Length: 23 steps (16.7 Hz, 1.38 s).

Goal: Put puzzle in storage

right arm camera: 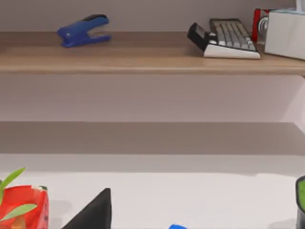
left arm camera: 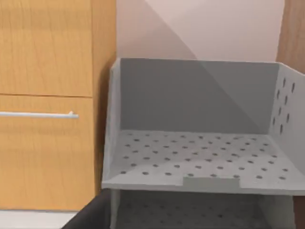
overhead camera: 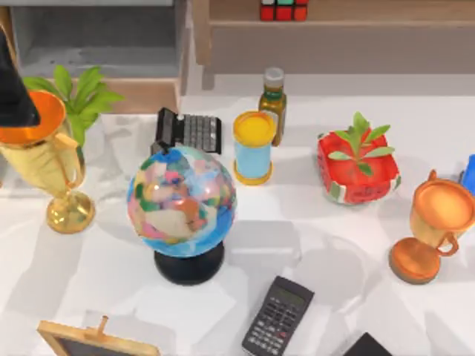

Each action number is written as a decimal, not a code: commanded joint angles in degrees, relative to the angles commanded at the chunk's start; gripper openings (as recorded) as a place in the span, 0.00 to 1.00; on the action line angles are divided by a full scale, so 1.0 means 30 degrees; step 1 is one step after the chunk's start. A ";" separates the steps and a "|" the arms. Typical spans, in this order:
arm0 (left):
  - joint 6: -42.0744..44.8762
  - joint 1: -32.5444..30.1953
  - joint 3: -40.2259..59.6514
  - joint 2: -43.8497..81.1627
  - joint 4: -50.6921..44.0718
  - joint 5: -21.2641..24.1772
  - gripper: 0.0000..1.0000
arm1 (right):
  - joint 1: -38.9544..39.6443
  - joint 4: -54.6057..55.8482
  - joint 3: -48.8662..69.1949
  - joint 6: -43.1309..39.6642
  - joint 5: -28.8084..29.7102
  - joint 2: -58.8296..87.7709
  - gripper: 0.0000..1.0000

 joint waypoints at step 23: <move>0.0361 -0.9950 1.8720 3.0890 1.0726 -0.9332 1.00 | 0.0000 0.0000 0.0000 0.0000 0.0000 0.0000 1.00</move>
